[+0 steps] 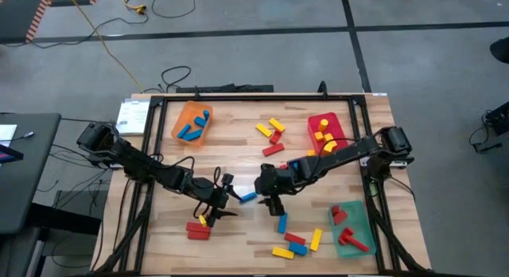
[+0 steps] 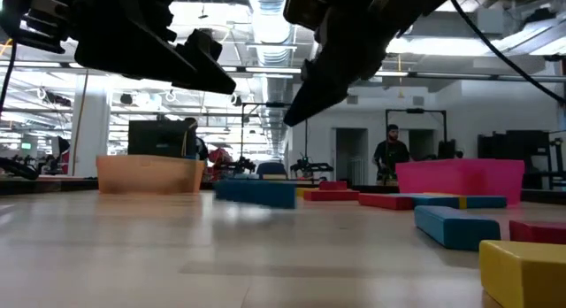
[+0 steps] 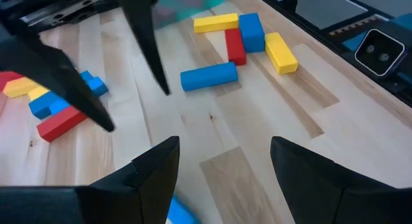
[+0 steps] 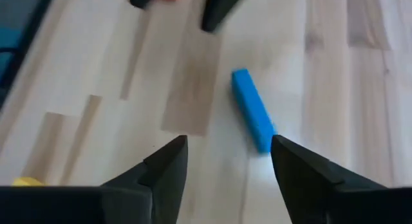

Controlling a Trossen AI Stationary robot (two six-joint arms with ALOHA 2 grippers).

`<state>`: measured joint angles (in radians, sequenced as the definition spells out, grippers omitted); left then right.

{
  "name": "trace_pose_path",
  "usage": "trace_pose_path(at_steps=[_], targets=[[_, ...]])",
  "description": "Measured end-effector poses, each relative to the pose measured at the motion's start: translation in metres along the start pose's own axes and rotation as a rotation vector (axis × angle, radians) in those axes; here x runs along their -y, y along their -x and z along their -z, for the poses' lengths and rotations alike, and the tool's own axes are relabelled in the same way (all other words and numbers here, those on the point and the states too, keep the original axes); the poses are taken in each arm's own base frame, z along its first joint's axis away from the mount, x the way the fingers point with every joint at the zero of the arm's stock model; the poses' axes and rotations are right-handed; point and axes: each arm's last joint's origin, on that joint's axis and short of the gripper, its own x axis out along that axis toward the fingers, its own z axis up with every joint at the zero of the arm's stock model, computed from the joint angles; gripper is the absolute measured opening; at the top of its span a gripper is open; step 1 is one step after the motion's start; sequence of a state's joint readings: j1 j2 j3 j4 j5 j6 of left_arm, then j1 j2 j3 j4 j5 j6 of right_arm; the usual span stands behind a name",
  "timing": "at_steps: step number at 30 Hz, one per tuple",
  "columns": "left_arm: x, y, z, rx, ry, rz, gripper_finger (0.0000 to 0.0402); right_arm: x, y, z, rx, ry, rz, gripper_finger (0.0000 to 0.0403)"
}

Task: Sort blocks
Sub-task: Put the red rectangle block into the green bin

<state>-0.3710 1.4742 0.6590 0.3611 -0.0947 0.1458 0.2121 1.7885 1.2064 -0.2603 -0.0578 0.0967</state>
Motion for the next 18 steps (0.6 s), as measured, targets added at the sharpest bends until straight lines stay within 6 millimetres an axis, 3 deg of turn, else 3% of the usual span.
trace_pose_path(at_steps=[11,18], targets=[[0.0,0.0,0.007,-0.077,-0.005,-0.01,0.024,0.027,0.008,0.031,-0.316,-0.218,0.186,0.0229],[0.008,0.002,0.019,-0.196,0.126,0.12,0.024,0.014,0.013,0.044,-0.459,-0.218,0.196,0.0228]])
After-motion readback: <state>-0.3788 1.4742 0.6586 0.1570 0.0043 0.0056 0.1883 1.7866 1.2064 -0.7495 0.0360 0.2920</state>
